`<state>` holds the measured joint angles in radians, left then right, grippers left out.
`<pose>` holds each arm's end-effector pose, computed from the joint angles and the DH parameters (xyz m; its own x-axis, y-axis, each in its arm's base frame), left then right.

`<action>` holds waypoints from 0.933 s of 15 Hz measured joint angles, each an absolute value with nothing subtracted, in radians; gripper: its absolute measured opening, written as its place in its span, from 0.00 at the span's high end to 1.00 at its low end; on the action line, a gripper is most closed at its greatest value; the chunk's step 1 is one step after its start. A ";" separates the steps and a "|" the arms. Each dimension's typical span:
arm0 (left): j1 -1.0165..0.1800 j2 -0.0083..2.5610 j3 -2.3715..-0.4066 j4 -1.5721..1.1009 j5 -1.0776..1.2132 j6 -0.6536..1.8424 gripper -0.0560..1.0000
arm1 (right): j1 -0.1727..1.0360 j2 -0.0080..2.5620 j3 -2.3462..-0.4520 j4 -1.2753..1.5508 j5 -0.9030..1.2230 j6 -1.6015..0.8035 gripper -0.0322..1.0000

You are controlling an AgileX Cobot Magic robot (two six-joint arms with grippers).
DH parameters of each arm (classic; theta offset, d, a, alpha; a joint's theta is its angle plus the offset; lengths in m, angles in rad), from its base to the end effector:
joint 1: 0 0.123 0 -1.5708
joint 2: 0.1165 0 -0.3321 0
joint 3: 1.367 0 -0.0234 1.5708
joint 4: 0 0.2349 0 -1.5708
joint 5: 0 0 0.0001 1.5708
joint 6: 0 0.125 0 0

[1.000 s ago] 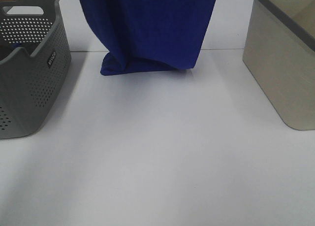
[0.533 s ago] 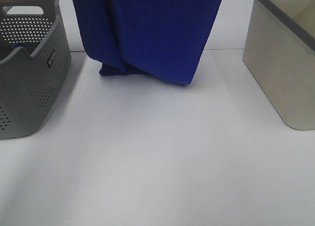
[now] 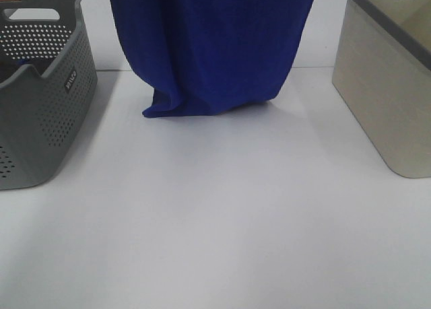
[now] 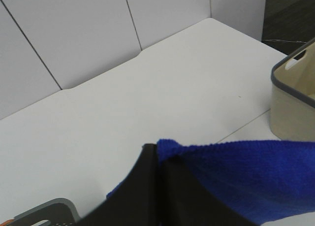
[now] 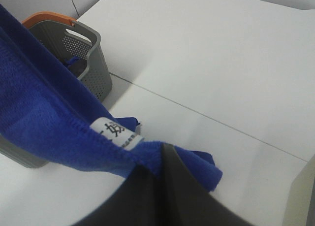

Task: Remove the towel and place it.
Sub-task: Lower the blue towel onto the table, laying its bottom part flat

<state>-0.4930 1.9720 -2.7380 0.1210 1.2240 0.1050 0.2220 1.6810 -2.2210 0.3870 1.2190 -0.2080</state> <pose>0.3741 -0.1848 0.5591 -0.2589 0.3035 -0.9170 0.4191 0.8906 0.1764 0.3314 0.1202 0.5406 -0.4879 -0.1757 -0.8550 -0.5322 0.8363 0.1318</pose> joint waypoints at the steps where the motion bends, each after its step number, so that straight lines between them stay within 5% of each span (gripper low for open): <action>1: -0.493 1.972 -2.738 0.146 1.224 0.105 0.95 | 0.222 1.681 -2.221 0.387 1.219 -0.211 0.95; 5: -0.493 2.009 -2.738 0.184 1.102 0.143 0.95 | 0.222 1.722 -2.221 0.378 1.104 -0.270 0.95; 14: -0.429 2.195 -2.738 0.260 0.337 0.152 0.95 | 0.221 1.886 -2.221 0.332 0.470 -0.412 0.95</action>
<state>-0.4290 2.1950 -2.7380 0.2600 0.3370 0.1520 0.2210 1.8860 -2.2210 0.3320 0.4700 -0.4120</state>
